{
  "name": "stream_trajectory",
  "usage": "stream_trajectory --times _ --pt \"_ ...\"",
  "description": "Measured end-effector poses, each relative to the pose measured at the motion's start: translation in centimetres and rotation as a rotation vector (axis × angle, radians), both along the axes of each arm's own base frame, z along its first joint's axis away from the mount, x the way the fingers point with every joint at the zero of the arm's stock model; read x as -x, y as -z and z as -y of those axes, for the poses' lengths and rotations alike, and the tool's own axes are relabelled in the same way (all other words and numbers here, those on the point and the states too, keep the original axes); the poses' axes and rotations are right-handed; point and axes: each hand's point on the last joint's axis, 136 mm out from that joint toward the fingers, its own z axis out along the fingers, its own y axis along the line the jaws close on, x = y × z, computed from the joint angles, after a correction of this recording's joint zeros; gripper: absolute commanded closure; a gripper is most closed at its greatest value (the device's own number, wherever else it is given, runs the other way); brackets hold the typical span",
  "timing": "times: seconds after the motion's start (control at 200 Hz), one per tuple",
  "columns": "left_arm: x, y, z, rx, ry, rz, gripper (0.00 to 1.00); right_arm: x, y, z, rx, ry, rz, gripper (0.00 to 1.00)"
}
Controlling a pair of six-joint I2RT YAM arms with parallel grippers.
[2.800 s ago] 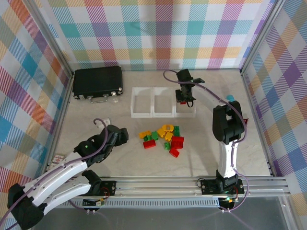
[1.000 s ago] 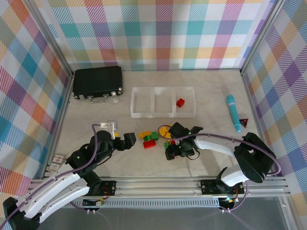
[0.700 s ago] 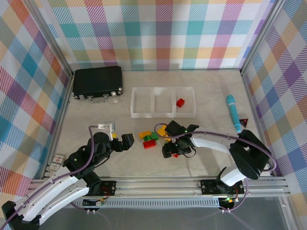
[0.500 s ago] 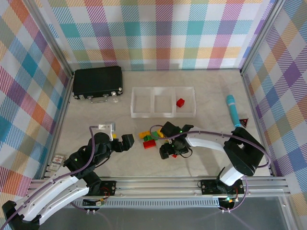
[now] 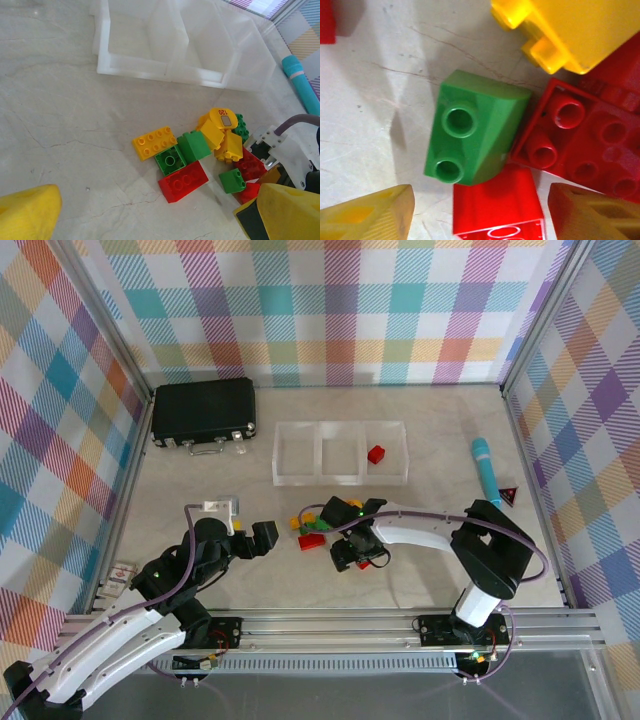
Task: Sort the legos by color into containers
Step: Pick up the lego from the bottom-center of the table, then place the lego in the container.
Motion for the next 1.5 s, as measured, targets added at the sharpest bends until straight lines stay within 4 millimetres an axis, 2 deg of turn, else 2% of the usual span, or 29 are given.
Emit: stream_trajectory --times 0.365,0.635,0.75,0.885,0.975,1.04,1.23,1.355,1.5 --pt "0.0 0.8 -0.2 -0.01 -0.01 -0.014 0.0 -0.2 0.2 0.7 0.052 -0.01 0.017 0.62" --pt "0.0 0.8 -0.3 -0.006 -0.021 -0.014 0.0 -0.1 -0.4 0.9 0.076 -0.021 0.041 0.74" --pt "-0.1 0.8 -0.3 -0.007 -0.023 -0.013 0.0 -0.3 -2.4 0.7 0.03 -0.016 0.088 0.76" --pt "-0.1 0.8 -0.3 -0.007 -0.023 -0.013 0.0 -1.7 -6.8 0.0 -0.053 0.0 0.193 0.77" --pt "-0.1 0.9 -0.3 -0.011 -0.023 -0.017 0.0 -3.7 -10.1 -0.5 -0.104 0.026 0.265 0.77" --pt "-0.2 1.2 -0.2 -0.019 -0.023 -0.025 0.0 -5.9 -12.2 -0.4 -0.135 0.063 0.309 0.77" --pt "-0.2 1.6 -0.2 -0.037 -0.02 -0.038 0.0 -13.7 -16.9 3.4 -0.173 0.217 0.439 0.78" --pt "-0.2 1.5 -0.2 -0.039 -0.017 -0.031 0.0 -17.7 -18.1 4.8 -0.166 0.258 0.484 0.78" --pt "-0.2 1.2 -0.4 -0.035 -0.021 -0.018 0.0 -22.0 -17.5 6.3 -0.135 0.278 0.491 0.78"
